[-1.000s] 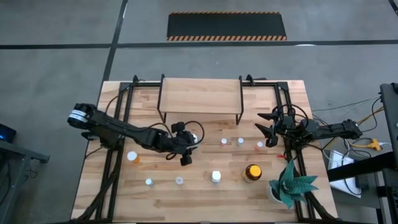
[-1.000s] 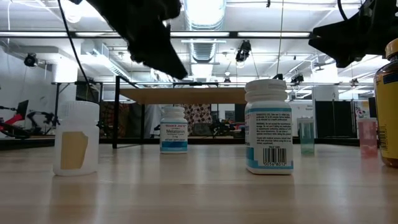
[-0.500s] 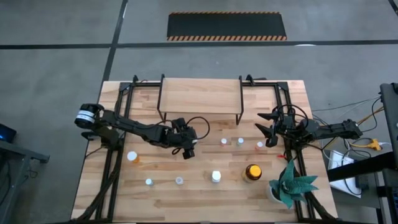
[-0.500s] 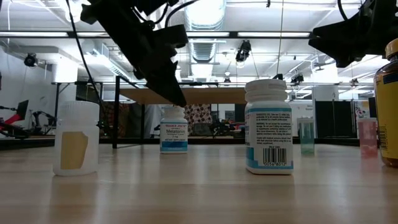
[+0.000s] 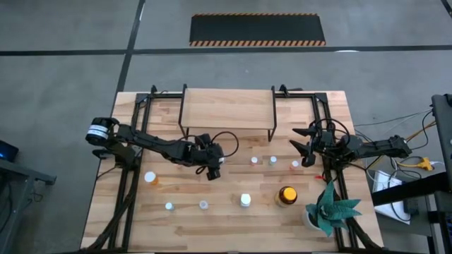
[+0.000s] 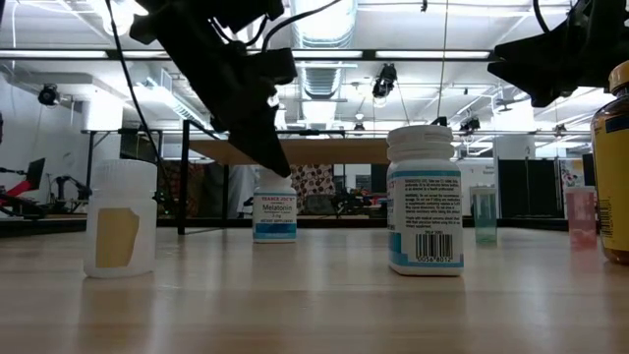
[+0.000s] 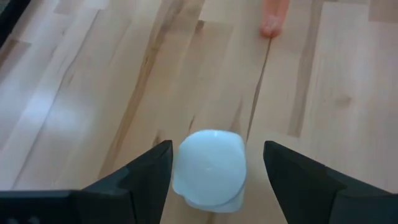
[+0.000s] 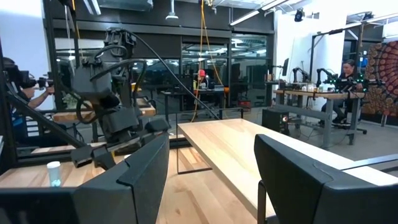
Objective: Pick and place medicine bottles onto shelf by color
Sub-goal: Put the top white and blue pill bottle on the shelf
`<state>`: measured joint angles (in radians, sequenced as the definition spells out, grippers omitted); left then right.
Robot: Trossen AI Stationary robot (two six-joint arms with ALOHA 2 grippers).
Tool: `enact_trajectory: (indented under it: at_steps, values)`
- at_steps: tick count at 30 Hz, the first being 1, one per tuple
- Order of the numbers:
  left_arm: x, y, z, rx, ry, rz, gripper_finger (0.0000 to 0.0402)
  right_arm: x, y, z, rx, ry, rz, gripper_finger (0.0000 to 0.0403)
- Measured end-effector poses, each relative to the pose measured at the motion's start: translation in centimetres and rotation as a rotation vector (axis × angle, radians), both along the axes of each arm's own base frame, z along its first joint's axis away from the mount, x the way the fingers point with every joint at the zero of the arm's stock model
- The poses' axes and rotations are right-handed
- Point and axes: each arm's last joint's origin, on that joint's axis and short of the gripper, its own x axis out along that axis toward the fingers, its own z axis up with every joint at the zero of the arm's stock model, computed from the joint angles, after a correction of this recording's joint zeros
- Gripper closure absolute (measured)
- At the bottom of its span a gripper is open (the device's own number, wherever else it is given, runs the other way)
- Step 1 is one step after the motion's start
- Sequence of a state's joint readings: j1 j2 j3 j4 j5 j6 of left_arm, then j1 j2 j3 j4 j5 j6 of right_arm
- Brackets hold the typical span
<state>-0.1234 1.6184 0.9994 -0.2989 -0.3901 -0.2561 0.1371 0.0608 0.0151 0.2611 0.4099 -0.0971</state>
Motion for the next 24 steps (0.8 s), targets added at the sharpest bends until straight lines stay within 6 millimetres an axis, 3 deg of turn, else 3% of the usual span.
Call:
enact_trajectory:
  at_steps: [5, 15, 24]
  values:
    - [-0.4, 0.0, -0.7, 0.002, 0.023, 0.001, 0.0175, 0.0, 0.0, 0.0, 0.000, 0.000, 0.000, 0.0177]
    - [-0.6, 0.0, -1.2, -0.027, 0.027, 0.008, 0.0228, 0.0, 0.0, 0.0, 0.000, 0.000, 0.000, 0.0177]
    - [-0.7, -0.2, -0.9, -0.039, 0.029, -0.008, 0.0238, 0.0, 0.0, 0.0, 0.000, 0.001, 0.000, 0.0177]
